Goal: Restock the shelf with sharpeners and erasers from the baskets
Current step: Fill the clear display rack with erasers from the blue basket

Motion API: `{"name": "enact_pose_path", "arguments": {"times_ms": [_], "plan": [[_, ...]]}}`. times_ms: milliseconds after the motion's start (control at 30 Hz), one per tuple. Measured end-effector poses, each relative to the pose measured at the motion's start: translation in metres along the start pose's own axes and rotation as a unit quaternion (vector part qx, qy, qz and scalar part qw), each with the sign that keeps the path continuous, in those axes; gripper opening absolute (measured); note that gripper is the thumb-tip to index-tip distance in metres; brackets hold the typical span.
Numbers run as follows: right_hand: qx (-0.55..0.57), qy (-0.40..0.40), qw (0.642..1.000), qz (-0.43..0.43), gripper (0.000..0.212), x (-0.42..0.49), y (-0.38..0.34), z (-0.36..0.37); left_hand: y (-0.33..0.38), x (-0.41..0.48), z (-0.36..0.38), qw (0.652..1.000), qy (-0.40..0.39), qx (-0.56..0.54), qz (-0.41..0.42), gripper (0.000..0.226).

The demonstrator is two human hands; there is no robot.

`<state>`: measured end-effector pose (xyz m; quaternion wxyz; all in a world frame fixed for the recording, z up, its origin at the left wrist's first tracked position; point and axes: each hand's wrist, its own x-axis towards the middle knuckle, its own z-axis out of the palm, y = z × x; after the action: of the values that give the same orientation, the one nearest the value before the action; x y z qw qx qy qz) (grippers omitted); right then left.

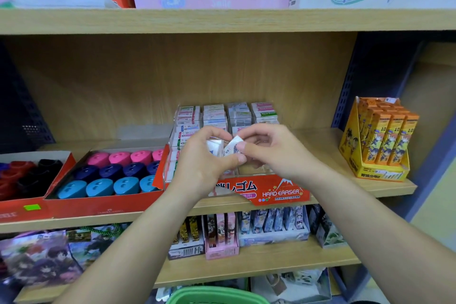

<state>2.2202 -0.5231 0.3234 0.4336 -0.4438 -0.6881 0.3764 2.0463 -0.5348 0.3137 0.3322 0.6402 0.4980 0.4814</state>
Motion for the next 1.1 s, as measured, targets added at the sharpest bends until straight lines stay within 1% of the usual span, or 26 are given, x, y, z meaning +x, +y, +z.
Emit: {"name": "enact_pose_path", "arguments": {"times_ms": [133,267,367,467,500,567,633,700,767,900,967,1067,1100], "plan": [[0.087,0.032,0.995,0.036,0.014,0.0,0.003,-0.009,-0.003,-0.004,-0.008,0.997,-0.013,-0.071,-0.027,0.027],[0.106,0.013,0.994,0.033,0.015,-0.006,0.006,-0.018,-0.002,-0.006,-0.008,0.994,-0.024,-0.102,-0.026,0.021],[0.134,-0.002,0.99,0.032,0.02,-0.008,0.005,-0.022,0.002,-0.005,0.0,0.995,-0.033,-0.096,-0.02,0.021],[0.164,0.026,0.985,0.04,0.016,-0.009,0.005,-0.038,0.0,-0.001,0.002,0.997,-0.039,-0.071,-0.011,0.025],[0.159,0.041,0.986,0.044,0.016,-0.008,0.006,-0.045,-0.003,0.001,0.0,0.998,-0.035,-0.058,-0.01,0.025],[0.094,0.066,0.992,0.052,0.017,-0.008,0.008,-0.059,-0.009,0.006,-0.005,0.999,-0.025,-0.041,-0.012,0.023],[-0.018,0.077,0.995,0.062,0.02,-0.006,0.012,-0.072,-0.016,0.013,-0.01,0.999,-0.016,-0.032,-0.014,0.021],[-0.113,0.083,0.988,0.07,0.023,-0.004,0.017,-0.081,-0.023,0.021,-0.013,1.0,-0.006,-0.013,-0.012,0.021],[-0.195,0.079,0.976,0.059,0.02,0.0,0.022,-0.086,-0.028,0.027,-0.012,1.0,0.0,0.012,-0.007,0.022],[-0.349,0.008,0.937,0.008,0.013,0.003,0.025,-0.083,-0.033,0.031,-0.005,0.999,0.004,0.041,0.008,0.023],[-0.39,-0.021,0.921,-0.003,0.012,0.005,0.028,-0.079,-0.034,0.03,-0.003,0.998,0.005,0.053,0.02,0.022],[-0.44,-0.045,0.897,-0.015,0.013,0.012,0.039,-0.077,-0.036,0.029,-0.005,0.999,0.008,0.045,0.017,0.022],[-0.444,-0.053,0.895,-0.011,0.013,0.015,0.043,-0.077,-0.037,0.03,-0.006,0.999,0.007,0.043,0.014,0.022]]}}
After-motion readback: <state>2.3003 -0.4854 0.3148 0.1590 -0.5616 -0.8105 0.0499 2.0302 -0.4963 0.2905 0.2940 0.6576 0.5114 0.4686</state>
